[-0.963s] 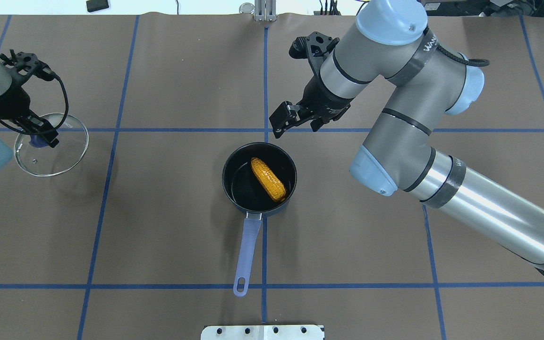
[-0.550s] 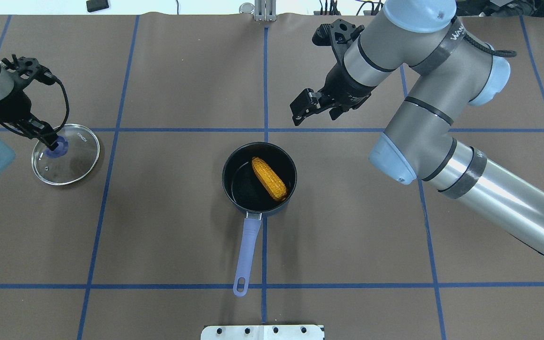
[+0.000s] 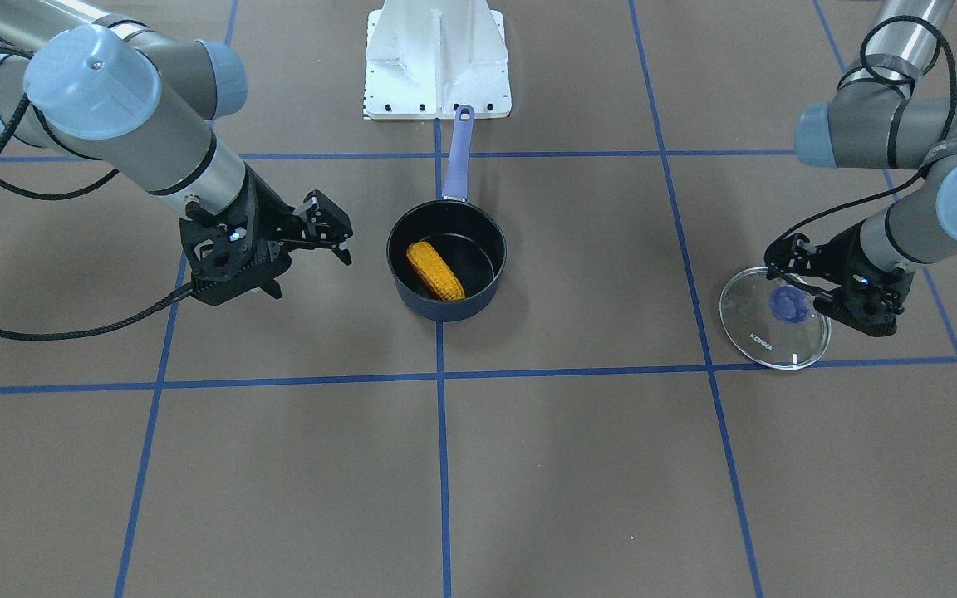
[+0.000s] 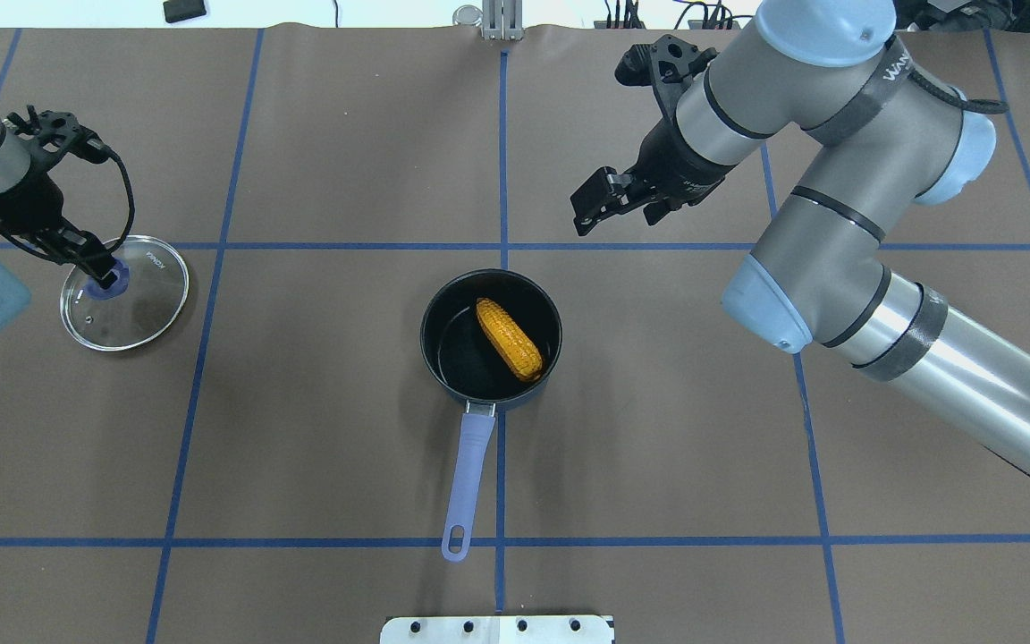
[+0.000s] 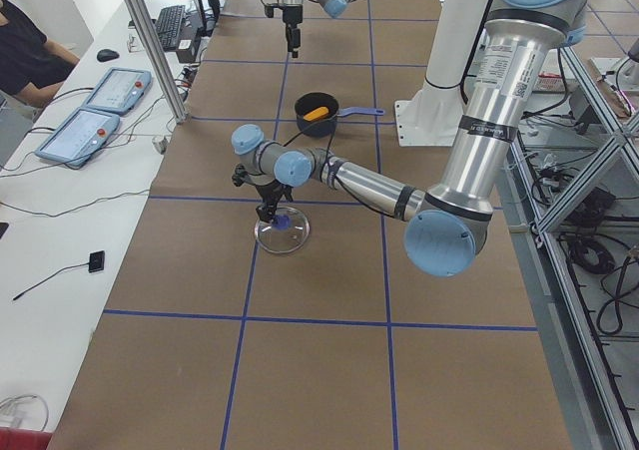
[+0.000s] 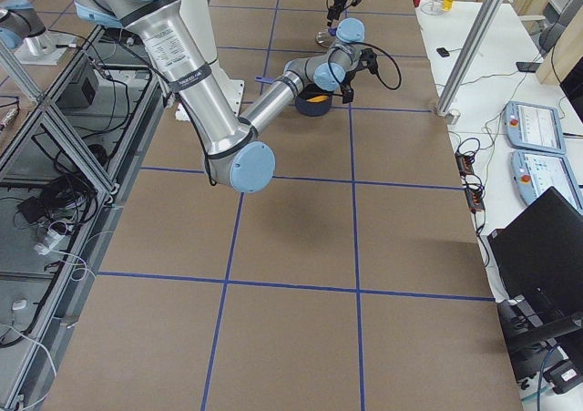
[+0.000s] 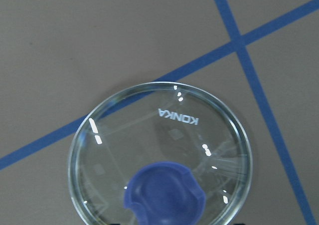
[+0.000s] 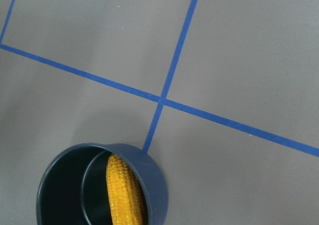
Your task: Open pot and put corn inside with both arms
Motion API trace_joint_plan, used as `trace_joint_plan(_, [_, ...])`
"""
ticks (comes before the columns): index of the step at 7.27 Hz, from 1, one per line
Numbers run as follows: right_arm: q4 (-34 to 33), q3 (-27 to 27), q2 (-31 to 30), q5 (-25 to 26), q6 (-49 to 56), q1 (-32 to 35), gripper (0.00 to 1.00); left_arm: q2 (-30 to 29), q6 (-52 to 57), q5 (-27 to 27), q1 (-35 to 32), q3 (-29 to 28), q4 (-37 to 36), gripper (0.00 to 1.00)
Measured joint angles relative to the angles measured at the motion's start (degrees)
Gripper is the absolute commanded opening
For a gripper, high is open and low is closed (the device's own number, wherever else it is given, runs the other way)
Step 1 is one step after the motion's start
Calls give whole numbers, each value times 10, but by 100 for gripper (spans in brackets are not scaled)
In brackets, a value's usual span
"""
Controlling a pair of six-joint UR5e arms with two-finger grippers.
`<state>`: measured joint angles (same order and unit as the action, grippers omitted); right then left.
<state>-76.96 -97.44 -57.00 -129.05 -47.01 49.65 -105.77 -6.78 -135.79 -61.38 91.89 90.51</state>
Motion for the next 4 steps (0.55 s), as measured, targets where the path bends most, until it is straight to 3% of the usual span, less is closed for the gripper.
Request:
trace_joint_plan(2, [-2, -9, -56, 1, 18, 59, 100, 11, 9, -9, -67, 0, 0, 99])
trace_joint_plan(4, [-3, -11, -145, -10, 168, 131, 100, 26, 72, -8, -134, -10, -5, 99])
